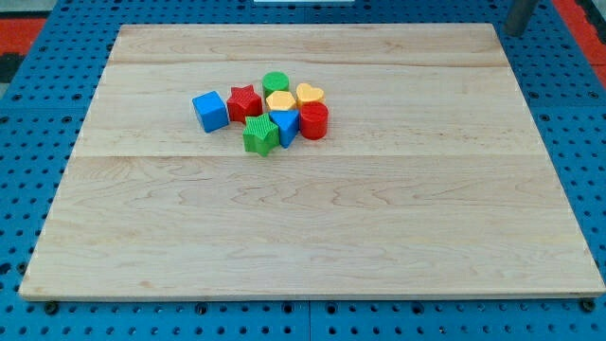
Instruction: Move your arm to the center of the board
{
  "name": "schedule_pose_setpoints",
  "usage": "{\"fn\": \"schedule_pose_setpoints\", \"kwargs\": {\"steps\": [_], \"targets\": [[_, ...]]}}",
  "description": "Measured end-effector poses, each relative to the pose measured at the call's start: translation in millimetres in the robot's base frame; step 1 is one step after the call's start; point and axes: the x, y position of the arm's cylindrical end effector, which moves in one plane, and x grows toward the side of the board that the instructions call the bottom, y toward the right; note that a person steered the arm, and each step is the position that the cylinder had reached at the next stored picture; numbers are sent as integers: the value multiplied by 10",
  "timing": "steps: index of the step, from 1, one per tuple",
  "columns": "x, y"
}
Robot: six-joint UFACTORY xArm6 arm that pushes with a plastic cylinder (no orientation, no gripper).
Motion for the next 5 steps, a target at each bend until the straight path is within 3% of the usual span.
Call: {"fn": "schedule_pose_setpoints", "kwargs": {"steps": [2, 3, 4, 5], "targets": [[269, -3], [722, -89], [836, -632], [848, -646]]}}
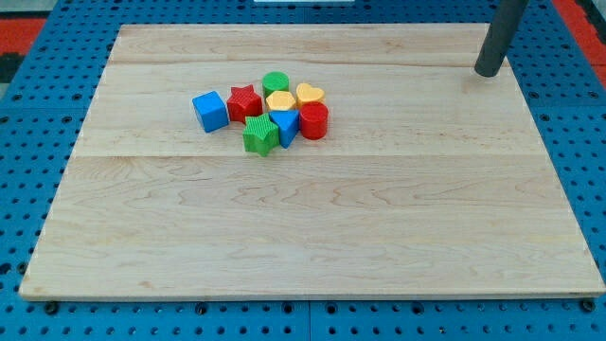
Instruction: Move your arm to the center of the board
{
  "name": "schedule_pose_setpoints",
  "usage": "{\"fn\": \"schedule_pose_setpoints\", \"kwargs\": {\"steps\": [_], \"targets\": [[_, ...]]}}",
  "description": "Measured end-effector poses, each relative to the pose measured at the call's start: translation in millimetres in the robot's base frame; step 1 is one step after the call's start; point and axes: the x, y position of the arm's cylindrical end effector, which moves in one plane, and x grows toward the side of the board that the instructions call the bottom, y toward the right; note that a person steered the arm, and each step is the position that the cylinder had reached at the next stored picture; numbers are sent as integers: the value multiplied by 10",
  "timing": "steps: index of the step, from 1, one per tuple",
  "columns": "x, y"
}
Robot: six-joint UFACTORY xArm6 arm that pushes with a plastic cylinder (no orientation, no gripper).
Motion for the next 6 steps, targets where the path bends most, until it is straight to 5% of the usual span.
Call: {"fn": "schedule_pose_setpoints", "kwargs": {"steps": [2, 5, 6], "targets": [[16, -200], [58, -2246], [560, -2201]]}}
